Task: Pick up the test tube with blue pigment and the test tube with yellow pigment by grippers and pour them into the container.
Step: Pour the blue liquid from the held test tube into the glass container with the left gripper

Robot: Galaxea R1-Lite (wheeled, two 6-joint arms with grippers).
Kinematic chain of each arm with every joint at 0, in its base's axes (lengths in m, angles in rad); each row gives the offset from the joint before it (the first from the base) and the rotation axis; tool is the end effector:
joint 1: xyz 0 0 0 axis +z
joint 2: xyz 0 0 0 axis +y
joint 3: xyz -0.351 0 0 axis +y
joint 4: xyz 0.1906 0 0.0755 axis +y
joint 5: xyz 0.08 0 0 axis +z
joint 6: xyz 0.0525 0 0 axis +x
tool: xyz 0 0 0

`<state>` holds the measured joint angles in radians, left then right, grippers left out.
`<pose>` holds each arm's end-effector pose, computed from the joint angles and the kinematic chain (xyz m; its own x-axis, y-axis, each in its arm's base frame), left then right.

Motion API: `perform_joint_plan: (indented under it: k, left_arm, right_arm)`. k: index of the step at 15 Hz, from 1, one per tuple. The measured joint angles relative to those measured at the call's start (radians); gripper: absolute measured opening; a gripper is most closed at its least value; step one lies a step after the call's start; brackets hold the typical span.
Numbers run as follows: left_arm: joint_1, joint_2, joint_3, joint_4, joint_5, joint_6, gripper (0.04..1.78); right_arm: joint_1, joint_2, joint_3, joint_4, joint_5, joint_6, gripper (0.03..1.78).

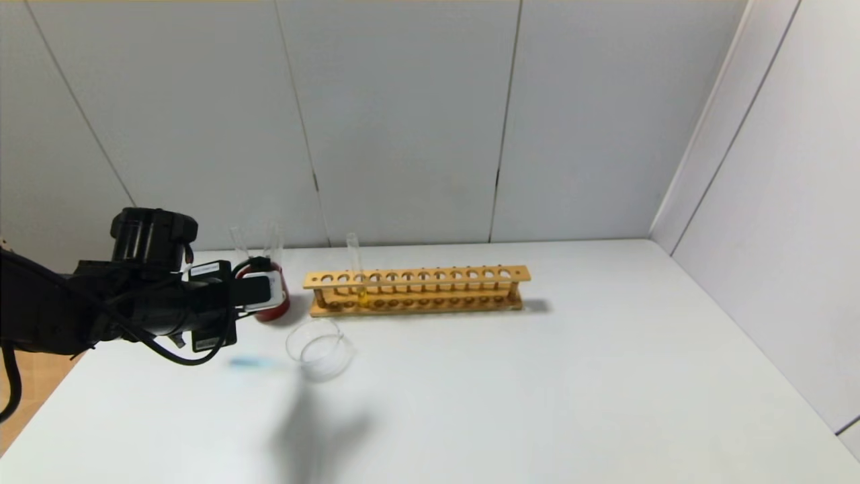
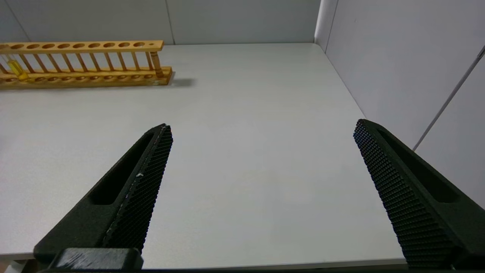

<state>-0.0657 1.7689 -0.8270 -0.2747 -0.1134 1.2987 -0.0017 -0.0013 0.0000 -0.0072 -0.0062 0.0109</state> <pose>0.3449 -0.0286 0.1526 0.7714 -0.1642 -0.6148 0.6361 0.2257 0.7378 -0.0280 -0.0003 0.0764 0.9999 -0.0079 0.0085 0.0078 0.9999 0.0110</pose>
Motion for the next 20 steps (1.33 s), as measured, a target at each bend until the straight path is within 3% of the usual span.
perform_joint_plan:
  k: [9, 20]
  left_arm:
    - [-0.035, -0.011, 0.023, 0.000, 0.039, 0.062, 0.32]
    - [-0.085, 0.029, 0.047, -0.007, 0.195, 0.116, 0.32]
  right_arm:
    - [0.000, 0.000, 0.000, 0.000, 0.000, 0.000, 1.75]
    - [0.000, 0.000, 0.000, 0.000, 0.000, 0.000, 1.75]
